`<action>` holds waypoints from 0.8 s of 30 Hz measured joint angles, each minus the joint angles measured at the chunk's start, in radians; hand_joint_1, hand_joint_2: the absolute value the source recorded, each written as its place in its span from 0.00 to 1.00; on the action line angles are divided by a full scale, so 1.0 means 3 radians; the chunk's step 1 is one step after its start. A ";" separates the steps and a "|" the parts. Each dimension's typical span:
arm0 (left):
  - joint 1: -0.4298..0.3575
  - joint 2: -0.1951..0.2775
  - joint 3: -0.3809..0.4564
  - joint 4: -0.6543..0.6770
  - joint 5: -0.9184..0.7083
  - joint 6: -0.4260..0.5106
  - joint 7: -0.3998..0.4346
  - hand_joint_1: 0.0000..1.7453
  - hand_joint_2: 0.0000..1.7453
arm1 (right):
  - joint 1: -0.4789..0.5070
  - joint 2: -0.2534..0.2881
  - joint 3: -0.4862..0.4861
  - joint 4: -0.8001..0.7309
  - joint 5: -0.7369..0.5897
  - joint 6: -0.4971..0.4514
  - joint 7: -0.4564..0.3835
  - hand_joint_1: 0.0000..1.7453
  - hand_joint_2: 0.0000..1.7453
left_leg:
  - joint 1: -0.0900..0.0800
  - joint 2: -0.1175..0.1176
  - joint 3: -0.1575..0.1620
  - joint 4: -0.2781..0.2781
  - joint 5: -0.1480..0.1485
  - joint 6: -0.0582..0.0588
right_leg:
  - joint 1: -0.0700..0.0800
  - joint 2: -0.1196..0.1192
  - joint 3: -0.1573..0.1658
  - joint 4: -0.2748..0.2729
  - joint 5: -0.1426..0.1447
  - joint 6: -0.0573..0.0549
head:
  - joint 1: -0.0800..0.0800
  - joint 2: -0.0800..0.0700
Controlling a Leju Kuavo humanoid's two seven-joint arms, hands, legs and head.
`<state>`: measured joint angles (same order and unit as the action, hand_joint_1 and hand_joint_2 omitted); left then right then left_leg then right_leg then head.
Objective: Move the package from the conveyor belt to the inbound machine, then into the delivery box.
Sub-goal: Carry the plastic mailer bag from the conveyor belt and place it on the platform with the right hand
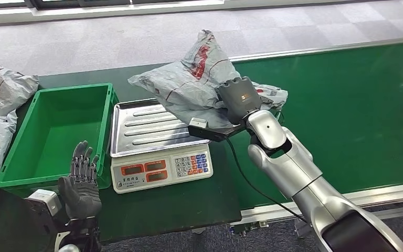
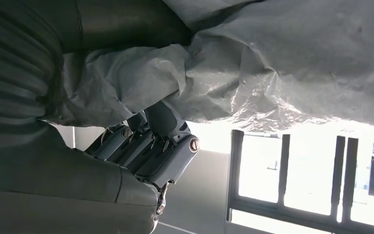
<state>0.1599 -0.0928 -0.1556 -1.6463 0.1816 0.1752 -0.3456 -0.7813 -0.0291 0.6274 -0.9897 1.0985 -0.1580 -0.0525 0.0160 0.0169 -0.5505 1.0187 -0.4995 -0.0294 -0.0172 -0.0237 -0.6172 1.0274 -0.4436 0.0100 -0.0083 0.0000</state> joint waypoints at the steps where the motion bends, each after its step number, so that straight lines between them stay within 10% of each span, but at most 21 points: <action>1: 0.0000 0.0002 0.0000 0.0000 0.0000 0.0001 0.0000 0.00 0.00 | -0.0012 0.0009 0.0015 0.0022 -0.0006 -0.0002 -0.0002 1.00 1.00 | 0.0000 0.0001 0.0000 0.0000 0.0000 0.0000 | 0.0000 0.0001 0.0000 0.0000 0.0000 0.0000 | 0.0000 0.0000; 23: -0.0179 0.0009 -0.0012 0.0045 0.0022 -0.0037 0.0070 0.00 0.00 | 0.0224 0.0760 0.0465 0.0905 -0.0669 -0.0361 -0.0725 1.00 1.00 | 0.0001 0.0003 -0.0001 -0.0001 0.0002 -0.0004 | 0.0001 0.0007 -0.0006 0.0002 0.0001 -0.0002 | 0.0000 0.0000; 24: -0.0191 0.0009 -0.0017 0.0055 0.0021 -0.0043 0.0071 0.00 0.00 | 0.0233 0.0765 0.0466 0.0916 -0.0676 -0.0365 -0.0729 0.78 1.00 | 0.0001 0.0003 -0.0001 -0.0001 0.0002 -0.0004 | 0.0001 0.0007 -0.0006 0.0002 0.0001 -0.0002 | 0.0000 0.0000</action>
<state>0.1024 -0.0900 -0.1609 -1.6298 0.1880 0.1623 -0.3244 -0.7113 0.2004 0.7671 -0.7148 0.8957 -0.2676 -0.2712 0.0164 0.0179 -0.5508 1.0185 -0.4990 -0.0306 -0.0167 -0.0216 -0.6191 1.0280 -0.4433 0.0094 -0.0084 0.0000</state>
